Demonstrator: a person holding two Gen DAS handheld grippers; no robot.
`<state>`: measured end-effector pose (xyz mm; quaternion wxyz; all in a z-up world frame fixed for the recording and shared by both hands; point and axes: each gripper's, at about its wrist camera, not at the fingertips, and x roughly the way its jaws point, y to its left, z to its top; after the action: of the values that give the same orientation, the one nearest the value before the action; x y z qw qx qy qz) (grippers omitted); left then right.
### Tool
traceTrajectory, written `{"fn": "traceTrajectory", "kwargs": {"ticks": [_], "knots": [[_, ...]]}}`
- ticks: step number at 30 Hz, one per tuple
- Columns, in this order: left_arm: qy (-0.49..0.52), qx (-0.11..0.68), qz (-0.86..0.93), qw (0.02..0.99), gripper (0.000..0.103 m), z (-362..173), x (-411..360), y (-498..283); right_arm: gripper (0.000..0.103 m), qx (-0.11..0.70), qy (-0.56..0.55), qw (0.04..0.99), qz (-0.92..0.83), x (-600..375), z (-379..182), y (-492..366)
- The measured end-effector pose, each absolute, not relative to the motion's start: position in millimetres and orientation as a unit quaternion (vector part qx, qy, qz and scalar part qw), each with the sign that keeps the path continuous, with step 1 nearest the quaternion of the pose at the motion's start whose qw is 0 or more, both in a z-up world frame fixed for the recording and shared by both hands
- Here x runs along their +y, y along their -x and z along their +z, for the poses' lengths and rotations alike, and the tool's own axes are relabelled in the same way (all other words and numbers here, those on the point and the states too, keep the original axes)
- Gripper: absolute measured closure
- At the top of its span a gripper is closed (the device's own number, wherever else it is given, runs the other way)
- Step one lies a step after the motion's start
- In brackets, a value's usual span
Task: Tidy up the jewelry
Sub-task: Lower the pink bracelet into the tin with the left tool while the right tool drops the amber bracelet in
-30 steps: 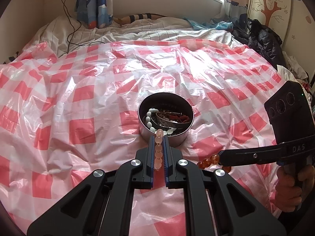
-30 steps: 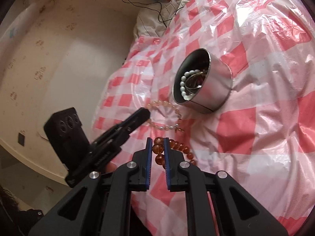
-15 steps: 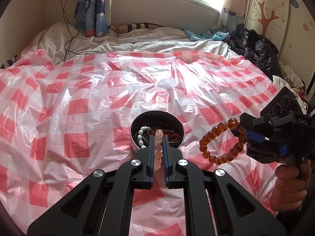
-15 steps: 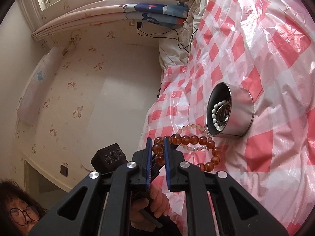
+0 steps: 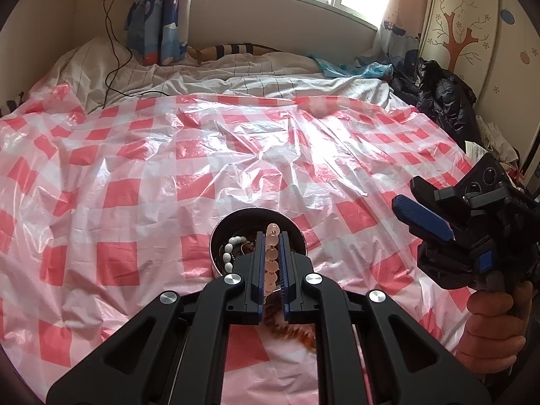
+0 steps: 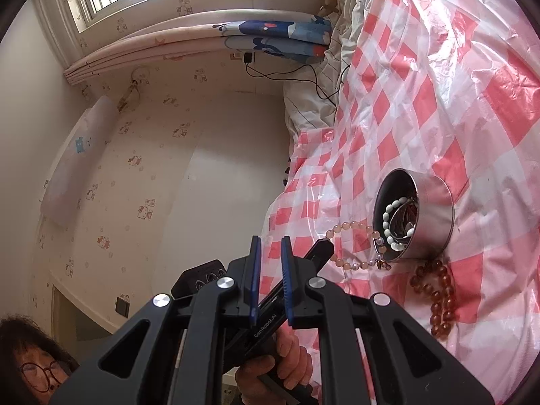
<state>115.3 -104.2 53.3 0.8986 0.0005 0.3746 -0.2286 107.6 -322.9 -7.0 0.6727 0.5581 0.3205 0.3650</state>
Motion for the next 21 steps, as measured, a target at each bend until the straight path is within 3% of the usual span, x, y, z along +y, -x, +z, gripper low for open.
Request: {"fn": "traceTrajectory", "kwargs": {"ticks": [1, 4, 7, 13, 14, 18, 20, 21], "knots": [[0.001, 0.375, -0.227, 0.899, 0.096, 53, -104, -117, 0.089, 0.346, -0.532, 0.689, 0.349, -320, -6, -110], [0.003, 0.377, -0.222, 0.899, 0.096, 52, -100, -119, 0.060, 0.429, -0.424, 0.740, 0.298, -304, -6, -112], [0.006, 0.377, -0.220, 0.900, 0.096, 53, -96, -120, 0.051, 0.488, -0.324, 0.765, 0.268, -278, -17, -111], [0.003, 0.374, -0.221, 0.901, 0.096, 55, -96, -117, 0.035, 0.521, -0.157, 0.808, 0.226, -228, -37, -108], [0.005, 0.374, -0.220, 0.901, 0.096, 55, -95, -117, 0.027, 0.526, -0.109, 0.819, 0.201, -220, -39, -106], [0.008, 0.373, -0.221, 0.901, 0.096, 57, -93, -118, 0.029, 0.520, -0.050, 0.832, 0.187, -208, -50, -99], [0.006, 0.373, -0.223, 0.901, 0.096, 56, -94, -117, 0.055, 0.515, -0.047, 0.836, 0.186, -208, -52, -98], [0.005, 0.374, -0.223, 0.900, 0.096, 56, -94, -117, 0.062, 0.514, -0.060, 0.834, 0.190, -211, -53, -99]]}}
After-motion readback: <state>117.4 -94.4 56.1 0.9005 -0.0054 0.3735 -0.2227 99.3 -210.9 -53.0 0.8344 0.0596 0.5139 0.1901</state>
